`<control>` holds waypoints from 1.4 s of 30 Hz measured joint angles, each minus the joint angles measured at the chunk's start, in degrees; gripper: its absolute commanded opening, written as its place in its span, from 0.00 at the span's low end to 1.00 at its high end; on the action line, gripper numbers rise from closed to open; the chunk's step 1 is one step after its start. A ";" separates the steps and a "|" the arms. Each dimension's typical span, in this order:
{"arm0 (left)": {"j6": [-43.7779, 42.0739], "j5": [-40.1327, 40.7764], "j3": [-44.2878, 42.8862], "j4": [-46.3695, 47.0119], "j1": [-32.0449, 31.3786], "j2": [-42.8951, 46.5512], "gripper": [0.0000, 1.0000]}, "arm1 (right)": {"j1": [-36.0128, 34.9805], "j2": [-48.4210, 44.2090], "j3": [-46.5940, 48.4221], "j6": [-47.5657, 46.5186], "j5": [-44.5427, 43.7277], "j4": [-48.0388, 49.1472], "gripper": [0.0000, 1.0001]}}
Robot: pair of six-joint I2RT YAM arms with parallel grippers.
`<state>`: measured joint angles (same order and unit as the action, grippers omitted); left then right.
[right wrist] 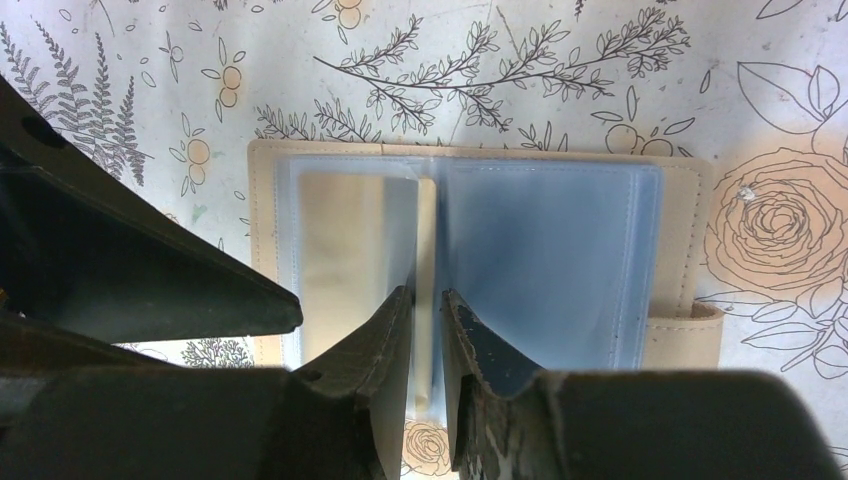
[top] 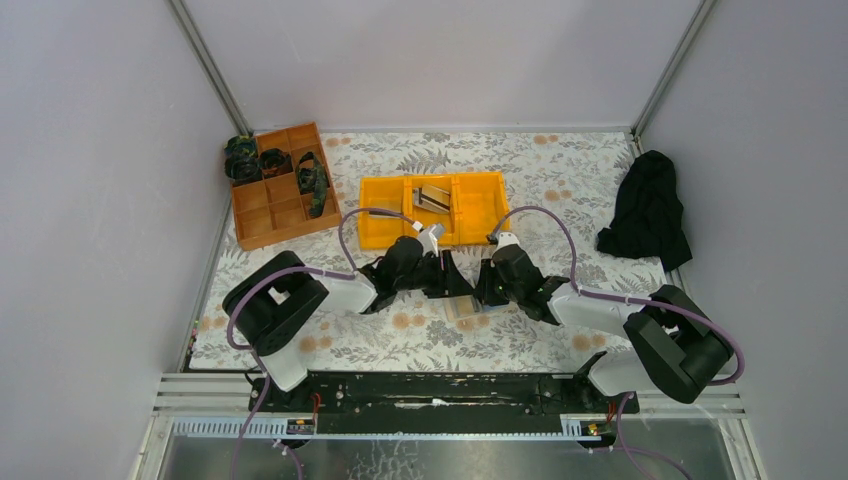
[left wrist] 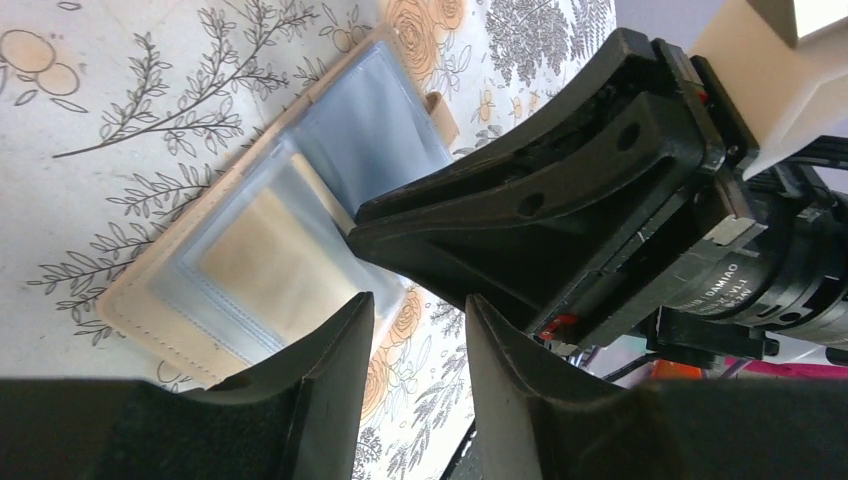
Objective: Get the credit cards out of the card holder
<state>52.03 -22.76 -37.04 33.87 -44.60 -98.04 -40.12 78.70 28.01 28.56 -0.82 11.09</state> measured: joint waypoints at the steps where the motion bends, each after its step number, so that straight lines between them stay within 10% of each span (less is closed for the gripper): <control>1: 0.04 -0.15 -0.11 0.02 -0.02 0.02 0.46 | 0.00 0.00 0.00 0.00 0.00 0.00 0.24; 42: 0.20 5.20 3.74 -3.52 -0.02 0.79 0.48 | 7.93 -5.18 1.90 2.95 -11.28 -12.87 0.22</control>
<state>52.23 -17.56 -33.30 30.35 -44.62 -97.25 -32.18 73.52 29.91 31.51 -12.10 -1.78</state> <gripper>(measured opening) 0.486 0.225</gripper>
